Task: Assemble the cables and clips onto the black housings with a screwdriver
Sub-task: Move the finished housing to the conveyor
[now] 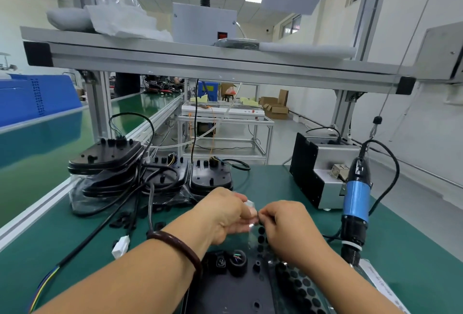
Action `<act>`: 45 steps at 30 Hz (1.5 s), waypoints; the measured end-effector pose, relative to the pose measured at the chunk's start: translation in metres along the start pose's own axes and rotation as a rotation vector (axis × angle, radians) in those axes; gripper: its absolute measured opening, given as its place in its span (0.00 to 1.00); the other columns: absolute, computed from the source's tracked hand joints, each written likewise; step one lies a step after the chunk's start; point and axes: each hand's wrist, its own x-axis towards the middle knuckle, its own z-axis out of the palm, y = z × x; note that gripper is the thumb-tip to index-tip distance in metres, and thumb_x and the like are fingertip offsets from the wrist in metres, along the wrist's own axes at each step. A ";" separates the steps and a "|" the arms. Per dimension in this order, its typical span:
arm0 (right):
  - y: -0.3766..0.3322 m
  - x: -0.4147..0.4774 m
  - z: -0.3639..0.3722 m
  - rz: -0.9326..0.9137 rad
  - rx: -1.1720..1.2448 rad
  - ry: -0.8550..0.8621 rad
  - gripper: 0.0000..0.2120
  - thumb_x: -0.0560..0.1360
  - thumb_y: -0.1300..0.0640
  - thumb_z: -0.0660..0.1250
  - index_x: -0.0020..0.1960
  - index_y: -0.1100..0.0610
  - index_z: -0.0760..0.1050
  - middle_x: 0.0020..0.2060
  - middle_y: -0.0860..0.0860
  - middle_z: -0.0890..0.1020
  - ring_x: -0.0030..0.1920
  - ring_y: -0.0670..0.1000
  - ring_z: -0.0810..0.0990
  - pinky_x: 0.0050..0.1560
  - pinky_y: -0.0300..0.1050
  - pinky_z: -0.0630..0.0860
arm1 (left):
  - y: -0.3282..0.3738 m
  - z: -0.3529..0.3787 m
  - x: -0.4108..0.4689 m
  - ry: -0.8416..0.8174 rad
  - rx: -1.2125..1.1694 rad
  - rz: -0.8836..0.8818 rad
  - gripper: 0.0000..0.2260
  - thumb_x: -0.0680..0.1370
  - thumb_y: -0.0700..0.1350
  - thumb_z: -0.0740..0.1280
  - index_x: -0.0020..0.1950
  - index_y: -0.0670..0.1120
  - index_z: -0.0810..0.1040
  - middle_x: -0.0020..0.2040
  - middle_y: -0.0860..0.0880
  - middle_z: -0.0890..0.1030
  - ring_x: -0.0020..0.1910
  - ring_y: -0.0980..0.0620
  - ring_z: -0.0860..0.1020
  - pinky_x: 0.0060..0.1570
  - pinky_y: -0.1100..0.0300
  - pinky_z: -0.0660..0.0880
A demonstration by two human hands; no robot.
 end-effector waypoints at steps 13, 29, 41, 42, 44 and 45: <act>-0.009 -0.001 -0.002 0.066 -0.056 0.029 0.12 0.79 0.53 0.58 0.49 0.54 0.79 0.45 0.50 0.80 0.48 0.52 0.77 0.49 0.45 0.74 | -0.001 0.007 -0.009 0.045 -0.044 0.042 0.13 0.74 0.26 0.65 0.48 0.43 0.71 0.53 0.35 0.80 0.33 0.47 0.81 0.34 0.57 0.78; 0.001 0.001 0.005 0.198 0.320 0.262 0.10 0.76 0.58 0.66 0.36 0.55 0.79 0.28 0.45 0.78 0.33 0.44 0.75 0.35 0.36 0.69 | -0.007 0.020 -0.032 0.200 0.497 0.332 0.24 0.78 0.36 0.58 0.72 0.51 0.63 0.60 0.56 0.77 0.51 0.56 0.76 0.44 0.63 0.74; 0.002 0.002 -0.005 0.339 0.878 0.188 0.07 0.77 0.58 0.68 0.41 0.57 0.81 0.32 0.52 0.83 0.34 0.48 0.81 0.42 0.48 0.81 | -0.005 0.002 -0.033 0.127 -0.039 0.249 0.18 0.78 0.28 0.54 0.61 0.46 0.70 0.50 0.49 0.81 0.56 0.51 0.78 0.55 0.59 0.74; 0.000 0.001 -0.005 0.355 0.924 0.156 0.06 0.77 0.58 0.68 0.42 0.56 0.81 0.33 0.52 0.83 0.33 0.47 0.80 0.40 0.45 0.81 | -0.005 0.001 -0.034 0.105 -0.083 0.243 0.18 0.78 0.27 0.53 0.60 0.45 0.70 0.50 0.47 0.81 0.56 0.51 0.78 0.54 0.60 0.74; -0.002 0.000 -0.003 0.352 0.968 0.120 0.06 0.77 0.58 0.68 0.43 0.57 0.82 0.33 0.51 0.83 0.33 0.45 0.80 0.39 0.40 0.80 | -0.005 0.000 -0.035 0.083 -0.099 0.251 0.17 0.79 0.27 0.53 0.59 0.45 0.71 0.50 0.46 0.81 0.56 0.50 0.78 0.52 0.62 0.74; -0.004 -0.001 -0.004 0.339 0.972 0.115 0.06 0.77 0.58 0.68 0.43 0.57 0.82 0.34 0.51 0.83 0.33 0.45 0.80 0.39 0.39 0.80 | -0.006 0.000 -0.036 0.075 -0.090 0.255 0.17 0.79 0.28 0.53 0.58 0.46 0.71 0.50 0.46 0.81 0.56 0.51 0.78 0.52 0.62 0.75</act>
